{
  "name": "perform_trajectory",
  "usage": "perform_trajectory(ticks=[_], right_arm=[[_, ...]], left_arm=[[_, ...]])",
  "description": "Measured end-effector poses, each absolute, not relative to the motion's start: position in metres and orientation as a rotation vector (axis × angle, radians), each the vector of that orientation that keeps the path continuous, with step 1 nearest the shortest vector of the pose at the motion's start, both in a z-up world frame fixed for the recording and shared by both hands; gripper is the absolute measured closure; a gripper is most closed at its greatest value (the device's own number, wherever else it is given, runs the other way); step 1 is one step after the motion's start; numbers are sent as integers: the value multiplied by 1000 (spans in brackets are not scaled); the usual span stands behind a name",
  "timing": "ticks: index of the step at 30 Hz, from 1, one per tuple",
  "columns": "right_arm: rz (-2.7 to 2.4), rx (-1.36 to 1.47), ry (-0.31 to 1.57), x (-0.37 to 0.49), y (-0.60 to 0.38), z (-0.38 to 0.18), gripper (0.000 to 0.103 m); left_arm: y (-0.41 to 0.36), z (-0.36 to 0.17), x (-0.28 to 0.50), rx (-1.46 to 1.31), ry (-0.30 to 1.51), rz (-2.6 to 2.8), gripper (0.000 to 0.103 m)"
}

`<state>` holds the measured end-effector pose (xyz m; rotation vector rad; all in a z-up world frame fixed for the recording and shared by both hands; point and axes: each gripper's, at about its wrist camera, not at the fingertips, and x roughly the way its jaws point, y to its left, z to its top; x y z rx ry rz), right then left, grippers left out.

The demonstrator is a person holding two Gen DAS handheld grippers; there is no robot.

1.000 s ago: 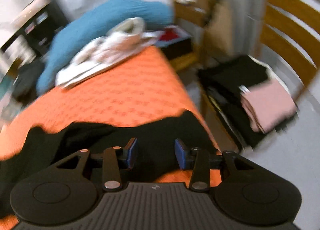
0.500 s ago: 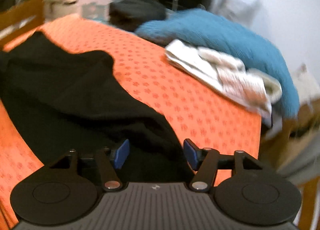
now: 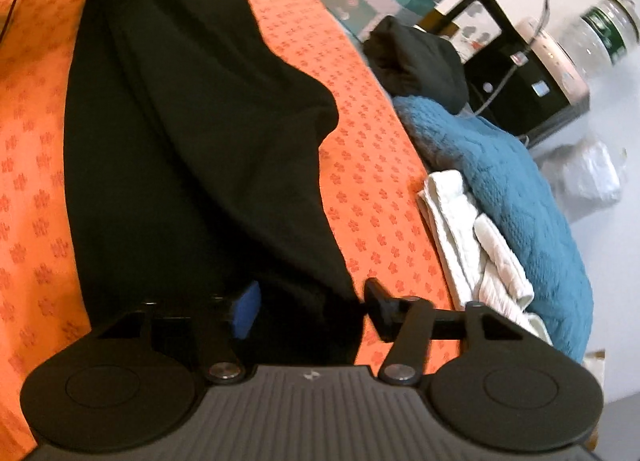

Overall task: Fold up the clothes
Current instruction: 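Grasp the garment's edge with the right gripper and fold it inward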

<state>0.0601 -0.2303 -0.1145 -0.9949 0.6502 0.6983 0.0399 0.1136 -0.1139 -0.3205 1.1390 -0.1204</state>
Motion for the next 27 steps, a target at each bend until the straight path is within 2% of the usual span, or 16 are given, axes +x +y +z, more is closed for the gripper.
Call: perform_trajectory(ticks=[1, 2, 4, 9, 18, 20, 22, 24, 27], right_arm=[[700, -1003, 654, 62, -231, -114, 75], [701, -997, 660, 65, -232, -113, 81], [705, -983, 672, 72, -235, -109, 86], [656, -806, 723, 109, -254, -94, 86], [682, -796, 778, 119, -264, -123, 85], [702, -825, 783, 115, -264, -118, 83], [728, -815, 803, 113, -265, -107, 74], [752, -801, 826, 111, -267, -92, 69], [793, -717, 856, 111, -269, -67, 69]], left_arm=[[114, -114, 40, -322, 1139, -120, 29], [114, -114, 40, -322, 1139, -118, 29], [114, -114, 39, -319, 1137, -116, 30], [111, -115, 37, -289, 1128, -107, 31], [109, -107, 33, -287, 1094, -105, 29], [109, -103, 33, -292, 1085, -106, 27], [108, -100, 32, -298, 1076, -108, 26], [108, -96, 32, -304, 1066, -109, 26], [107, -91, 31, -312, 1053, -111, 26]])
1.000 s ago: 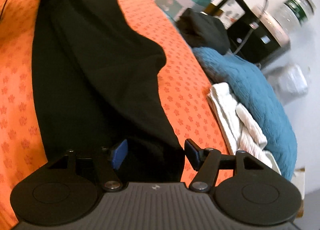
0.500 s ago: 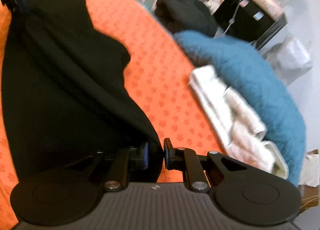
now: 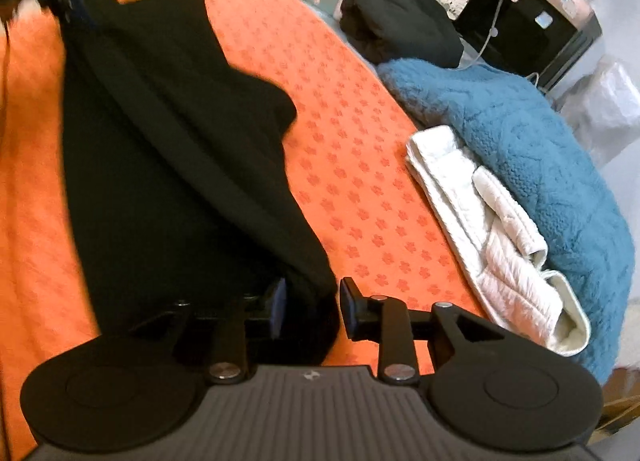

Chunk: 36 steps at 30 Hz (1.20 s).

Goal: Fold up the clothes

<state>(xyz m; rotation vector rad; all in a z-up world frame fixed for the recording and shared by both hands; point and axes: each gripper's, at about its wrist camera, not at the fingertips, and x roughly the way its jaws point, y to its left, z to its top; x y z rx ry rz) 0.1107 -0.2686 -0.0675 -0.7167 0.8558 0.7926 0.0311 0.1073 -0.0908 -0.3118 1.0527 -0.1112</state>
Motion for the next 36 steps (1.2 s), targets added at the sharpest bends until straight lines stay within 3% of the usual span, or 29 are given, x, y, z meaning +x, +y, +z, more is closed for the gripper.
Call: perform_trajectory(ticks=[5, 11, 17, 28, 36], right_arm=[[761, -487, 821, 123, -251, -43, 69], [724, -347, 836, 136, -218, -65, 70], [694, -361, 906, 133, -222, -116, 71], [684, -320, 815, 133, -207, -73, 72], [663, -370, 881, 152, -180, -115, 69]], left_arm=[[110, -94, 36, -301, 1057, -97, 26], [113, -110, 32, -274, 1111, -96, 26], [120, -114, 23, -283, 1104, -98, 26], [132, -89, 19, -344, 1040, -50, 27], [146, -115, 16, -337, 1062, -33, 26]])
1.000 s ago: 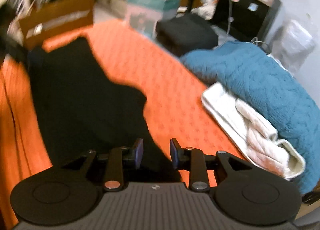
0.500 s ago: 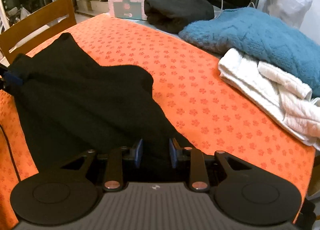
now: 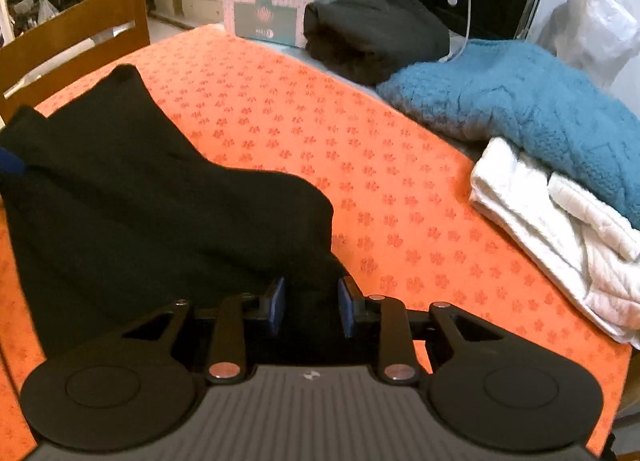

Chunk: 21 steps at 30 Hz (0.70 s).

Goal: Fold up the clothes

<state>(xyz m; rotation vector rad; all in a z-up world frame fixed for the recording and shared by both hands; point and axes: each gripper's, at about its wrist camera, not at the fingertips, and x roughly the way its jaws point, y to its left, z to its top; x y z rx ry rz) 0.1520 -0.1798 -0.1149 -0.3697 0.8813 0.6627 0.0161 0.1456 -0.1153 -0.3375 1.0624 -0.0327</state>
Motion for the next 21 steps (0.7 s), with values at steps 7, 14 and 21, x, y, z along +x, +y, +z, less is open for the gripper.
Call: perform_trajectory(ticks=[7, 14, 21], right_arm=[[594, -256, 847, 145, -202, -80, 69], [358, -72, 837, 114, -269, -49, 69], [75, 86, 884, 60, -338, -66, 68]], left_arm=[[146, -97, 15, -358, 1050, -15, 27], [142, -73, 22, -337, 1025, -48, 27], [134, -69, 29, -323, 1048, -84, 27]])
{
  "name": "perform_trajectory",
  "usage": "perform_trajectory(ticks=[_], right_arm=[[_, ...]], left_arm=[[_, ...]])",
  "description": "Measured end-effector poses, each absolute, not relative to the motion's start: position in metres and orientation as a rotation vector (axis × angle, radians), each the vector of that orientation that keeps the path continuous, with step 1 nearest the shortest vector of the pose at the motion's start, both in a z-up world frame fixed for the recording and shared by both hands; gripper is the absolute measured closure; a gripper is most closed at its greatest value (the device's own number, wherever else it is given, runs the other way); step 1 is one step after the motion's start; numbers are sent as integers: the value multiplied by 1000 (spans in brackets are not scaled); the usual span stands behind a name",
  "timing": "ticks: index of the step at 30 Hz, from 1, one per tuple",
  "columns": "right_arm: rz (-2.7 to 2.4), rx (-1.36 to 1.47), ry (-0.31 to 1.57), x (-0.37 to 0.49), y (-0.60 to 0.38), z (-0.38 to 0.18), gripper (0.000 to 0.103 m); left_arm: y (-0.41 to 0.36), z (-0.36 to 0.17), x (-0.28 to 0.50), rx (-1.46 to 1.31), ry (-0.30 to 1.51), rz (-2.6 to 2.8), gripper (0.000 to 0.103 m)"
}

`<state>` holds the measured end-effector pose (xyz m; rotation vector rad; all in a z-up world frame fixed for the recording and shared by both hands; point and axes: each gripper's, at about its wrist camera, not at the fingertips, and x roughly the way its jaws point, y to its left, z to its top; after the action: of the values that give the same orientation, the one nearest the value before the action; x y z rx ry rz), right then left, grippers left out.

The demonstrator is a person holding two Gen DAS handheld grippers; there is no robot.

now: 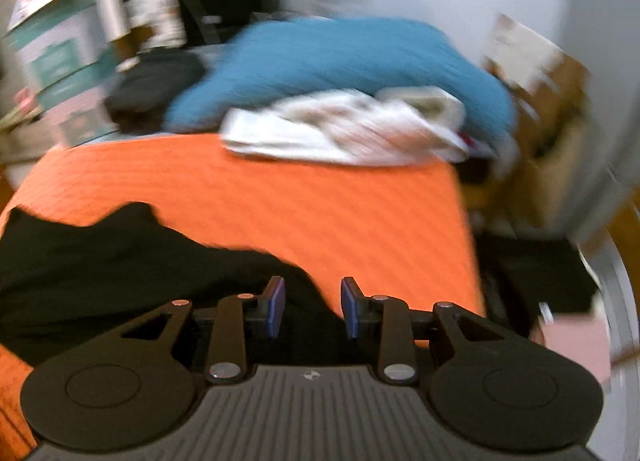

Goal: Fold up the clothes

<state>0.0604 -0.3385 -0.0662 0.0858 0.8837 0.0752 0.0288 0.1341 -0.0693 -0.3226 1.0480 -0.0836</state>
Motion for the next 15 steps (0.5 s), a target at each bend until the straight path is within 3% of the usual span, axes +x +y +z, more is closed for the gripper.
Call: perform_trajectory(ticks=[6, 15], right_arm=[[-111, 247, 895, 21, -388, -86, 67], [-264, 570, 850, -12, -440, -121, 51]], left_arm=[[122, -76, 36, -312, 1097, -124, 27], [106, -77, 41, -289, 1120, -165, 27]])
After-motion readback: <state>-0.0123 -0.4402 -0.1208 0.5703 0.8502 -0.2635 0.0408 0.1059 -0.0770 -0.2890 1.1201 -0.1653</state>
